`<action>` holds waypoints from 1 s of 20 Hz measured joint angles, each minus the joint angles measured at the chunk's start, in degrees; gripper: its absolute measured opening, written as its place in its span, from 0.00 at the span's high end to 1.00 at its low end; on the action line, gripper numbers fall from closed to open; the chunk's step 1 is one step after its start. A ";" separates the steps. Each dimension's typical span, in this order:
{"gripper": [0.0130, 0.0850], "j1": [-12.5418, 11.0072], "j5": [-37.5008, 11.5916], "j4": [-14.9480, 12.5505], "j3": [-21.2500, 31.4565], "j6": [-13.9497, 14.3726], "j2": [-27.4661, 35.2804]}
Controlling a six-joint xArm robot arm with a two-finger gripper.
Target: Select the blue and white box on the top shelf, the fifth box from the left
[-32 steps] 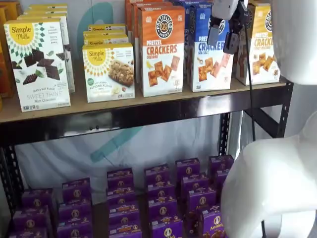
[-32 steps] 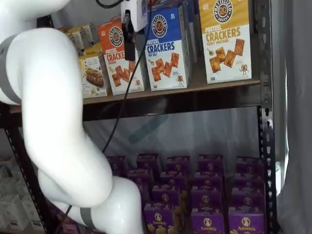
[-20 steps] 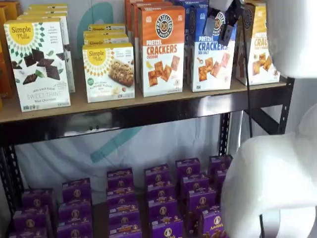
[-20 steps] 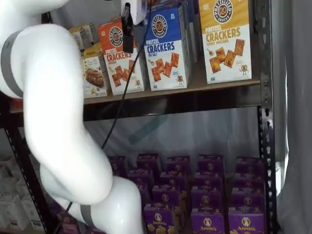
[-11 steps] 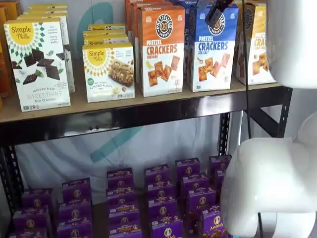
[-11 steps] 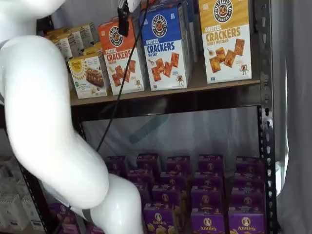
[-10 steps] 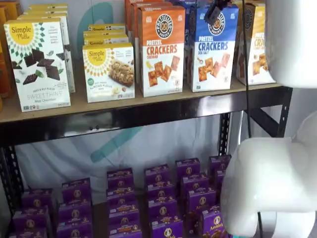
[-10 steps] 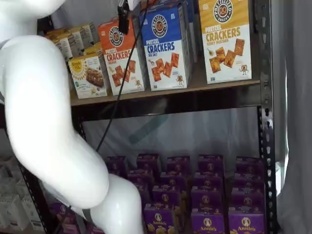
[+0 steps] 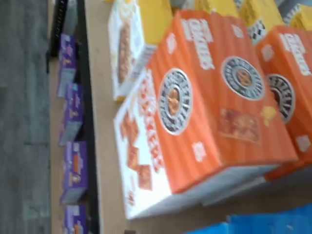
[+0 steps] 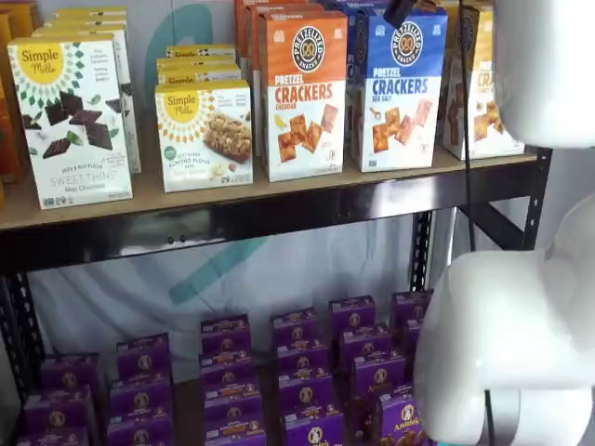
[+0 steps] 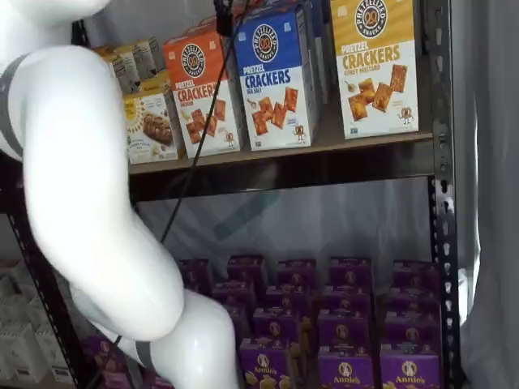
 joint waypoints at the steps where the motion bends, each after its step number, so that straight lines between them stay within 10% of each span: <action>1: 0.00 0.12 -0.95 -0.52 -0.16 -0.36 0.53; 20: 0.00 1.93 2.53 -8.52 -9.72 -2.42 11.75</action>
